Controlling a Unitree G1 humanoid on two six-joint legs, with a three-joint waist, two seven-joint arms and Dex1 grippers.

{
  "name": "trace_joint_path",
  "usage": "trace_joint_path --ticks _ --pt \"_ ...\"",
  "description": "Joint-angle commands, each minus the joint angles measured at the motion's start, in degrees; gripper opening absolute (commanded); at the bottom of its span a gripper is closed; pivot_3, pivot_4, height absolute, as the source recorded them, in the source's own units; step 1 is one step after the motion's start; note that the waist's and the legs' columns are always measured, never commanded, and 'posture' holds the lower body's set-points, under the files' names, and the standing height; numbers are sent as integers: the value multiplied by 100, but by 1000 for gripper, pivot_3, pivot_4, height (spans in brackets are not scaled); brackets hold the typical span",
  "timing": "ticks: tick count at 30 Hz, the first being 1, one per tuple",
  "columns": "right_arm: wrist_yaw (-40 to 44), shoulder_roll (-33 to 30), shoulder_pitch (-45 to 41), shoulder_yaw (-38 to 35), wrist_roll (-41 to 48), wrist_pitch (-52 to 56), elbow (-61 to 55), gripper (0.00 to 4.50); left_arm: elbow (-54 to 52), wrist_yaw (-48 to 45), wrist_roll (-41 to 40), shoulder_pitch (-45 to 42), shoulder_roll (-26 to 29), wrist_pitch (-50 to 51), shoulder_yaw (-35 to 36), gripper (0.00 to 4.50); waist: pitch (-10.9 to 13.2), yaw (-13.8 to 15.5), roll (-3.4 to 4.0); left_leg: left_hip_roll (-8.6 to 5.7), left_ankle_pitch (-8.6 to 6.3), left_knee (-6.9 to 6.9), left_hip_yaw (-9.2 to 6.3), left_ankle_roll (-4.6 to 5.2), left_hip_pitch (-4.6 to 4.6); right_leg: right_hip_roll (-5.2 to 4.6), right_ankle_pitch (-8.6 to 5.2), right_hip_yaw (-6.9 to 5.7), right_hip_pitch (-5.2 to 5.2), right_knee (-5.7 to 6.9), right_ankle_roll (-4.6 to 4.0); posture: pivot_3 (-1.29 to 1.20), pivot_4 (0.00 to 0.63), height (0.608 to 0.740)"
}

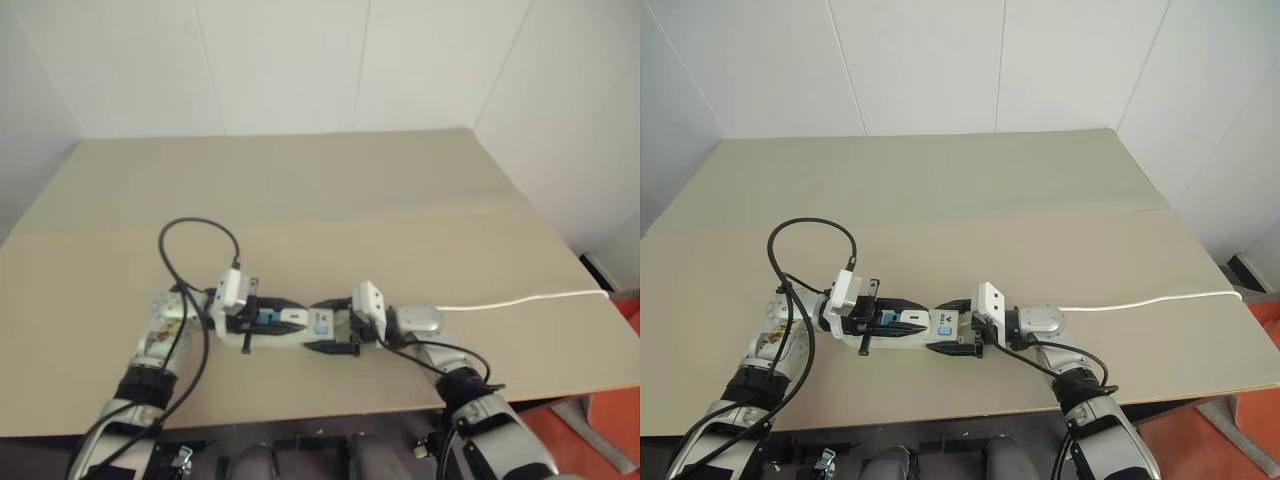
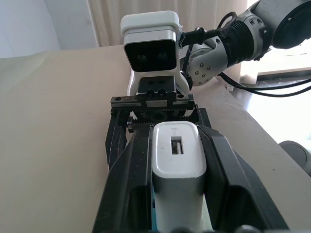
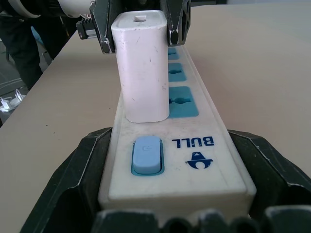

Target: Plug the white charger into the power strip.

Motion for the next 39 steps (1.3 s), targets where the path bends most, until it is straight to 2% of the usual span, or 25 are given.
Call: trace_joint_path --ticks 1,4,6,15,16,17,19,26,27,31,35,39 --pt "55 -138 112 104 -214 138 -27 3419 377 40 426 106 185 12 -122 1028 -1 2 1 0 0 0 0 0 0 0 0 0 0 0 0 0 150 740" --pt "40 -139 117 96 -213 155 -41 3419 317 97 451 120 234 146 -159 1028 -2 2 4 0 0 0 1 0 1 0 0 1 0 0 1 0 150 740" --pt "36 -143 129 96 -216 155 -50 3419 193 229 463 153 254 328 -169 1768 -3 -3 5 0 0 0 1 0 1 0 -1 1 1 0 1 0 150 740" --pt "32 -90 106 111 -213 151 -32 3419 -187 512 302 179 211 483 82 4380 -4 7 14 -1 -1 -10 8 1 0 -1 -1 9 -1 -9 3 0 150 740" --pt "19 -82 100 105 -216 126 -22 3768 -288 591 298 85 290 576 151 4483 -4 6 14 -1 -1 -11 9 1 0 -1 -1 10 -2 -10 3 0 150 740" --pt "39 -94 88 94 -196 159 -30 4138 -362 661 256 -27 365 673 247 4500 -4 6 14 -1 -1 -11 9 1 0 -1 -1 10 -2 -10 3 0 150 740" --pt "64 -154 85 35 -151 195 -83 4451 -495 749 193 -193 537 863 406 4500 2 0 6 -1 -1 -11 8 1 -7 -1 -1 9 -9 -10 3 0 150 740" --pt "-159 -689 412 -384 18 252 -832 4451 -1181 993 -179 18 1060 1465 996 4500 8 67 6 -2 -3 -11 -1 1 -61 -16 7 -14 -28 -56 -1 0 150 740" --pt "-187 -825 517 -486 94 304 -1048 4451 -1275 1053 -210 92 1123 1531 1087 4500 8 87 6 -8 -3 -11 -2 0 -80 -24 26 -18 -42 -60 -28 0 150 740" --pt "-203 -1368 1003 -852 434 672 -2041 4451 -1674 1225 -344 445 1373 1791 1376 4500 13 167 7 -25 -3 -4 0 0 -140 -46 30 -23 -99 -59 -23 0 150 740" --pt "-279 -1931 1559 -1321 811 1115 -3028 4451 -2181 1517 -263 889 1824 2140 1654 4500 27 166 6 -26 -3 1 -6 0 -151 -52 30 -34 -104 -59 -22 0 150 740" --pt "-379 -2541 2220 -2022 1227 1532 -3763 4451 -2822 1642 -697 1669 2314 2708 2482 4500 33 142 8 -26 -3 0 -9 0 -151 -54 29 -40 -102 -62 -21 0 150 740"
